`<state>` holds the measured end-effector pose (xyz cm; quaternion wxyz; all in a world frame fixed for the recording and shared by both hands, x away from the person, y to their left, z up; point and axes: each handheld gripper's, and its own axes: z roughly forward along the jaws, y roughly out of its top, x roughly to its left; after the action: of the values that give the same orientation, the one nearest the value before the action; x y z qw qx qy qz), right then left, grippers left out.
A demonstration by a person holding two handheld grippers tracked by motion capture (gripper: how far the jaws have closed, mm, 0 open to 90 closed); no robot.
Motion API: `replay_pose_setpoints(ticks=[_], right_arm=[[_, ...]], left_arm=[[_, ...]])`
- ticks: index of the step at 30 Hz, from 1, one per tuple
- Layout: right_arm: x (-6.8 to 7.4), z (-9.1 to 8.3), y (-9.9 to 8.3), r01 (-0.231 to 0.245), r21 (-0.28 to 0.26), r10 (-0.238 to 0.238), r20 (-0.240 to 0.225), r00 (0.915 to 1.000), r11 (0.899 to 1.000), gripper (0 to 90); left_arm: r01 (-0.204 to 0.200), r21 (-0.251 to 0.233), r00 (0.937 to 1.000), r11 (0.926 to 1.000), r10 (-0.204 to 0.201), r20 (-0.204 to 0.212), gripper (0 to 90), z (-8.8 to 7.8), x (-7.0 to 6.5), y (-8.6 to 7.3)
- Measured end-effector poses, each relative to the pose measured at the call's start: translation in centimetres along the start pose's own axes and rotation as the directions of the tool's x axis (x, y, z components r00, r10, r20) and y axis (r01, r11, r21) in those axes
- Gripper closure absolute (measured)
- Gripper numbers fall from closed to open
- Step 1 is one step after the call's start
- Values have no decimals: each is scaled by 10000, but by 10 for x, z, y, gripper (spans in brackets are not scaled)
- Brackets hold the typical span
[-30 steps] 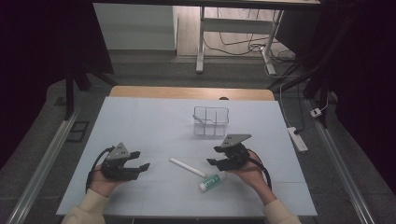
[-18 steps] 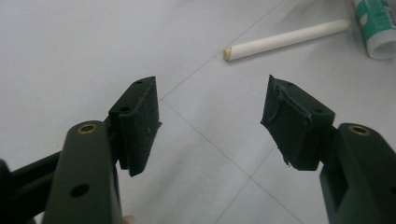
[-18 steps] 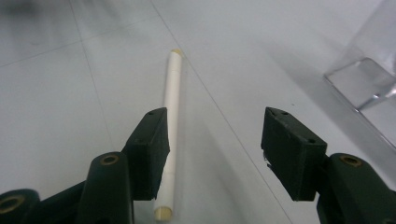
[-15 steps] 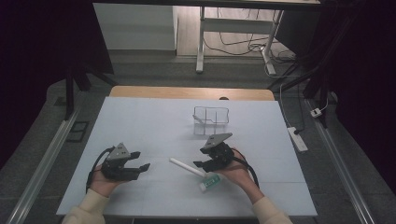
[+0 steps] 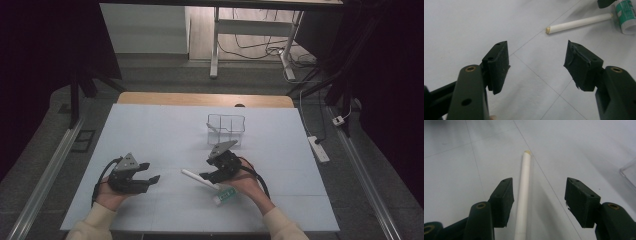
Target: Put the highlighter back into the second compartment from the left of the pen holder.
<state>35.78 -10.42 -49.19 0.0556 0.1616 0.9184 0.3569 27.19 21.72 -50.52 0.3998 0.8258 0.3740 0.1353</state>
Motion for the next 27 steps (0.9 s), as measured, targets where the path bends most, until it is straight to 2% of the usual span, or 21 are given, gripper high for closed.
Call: replay_pose_setpoints(ticks=[5, 18, 27], right_arm=[[1, 9, 5, 193, 306, -192, -46, 9998, 9993, 397], [0, 23, 8, 47, 746, -20, -357, 9994, 9972, 394], [4, 33, 13, 200, 1029, -146, -532, 9985, 9945, 394]], left_arm=[[-3, 20, 10000, 10000, 3, 2, 357, 0, 0, 0], [-73, 118, 10000, 9999, 73, -21, 356, 2, -1, 0], [-94, 156, 10000, 9998, 94, -10, 356, 2, -1, 0]])
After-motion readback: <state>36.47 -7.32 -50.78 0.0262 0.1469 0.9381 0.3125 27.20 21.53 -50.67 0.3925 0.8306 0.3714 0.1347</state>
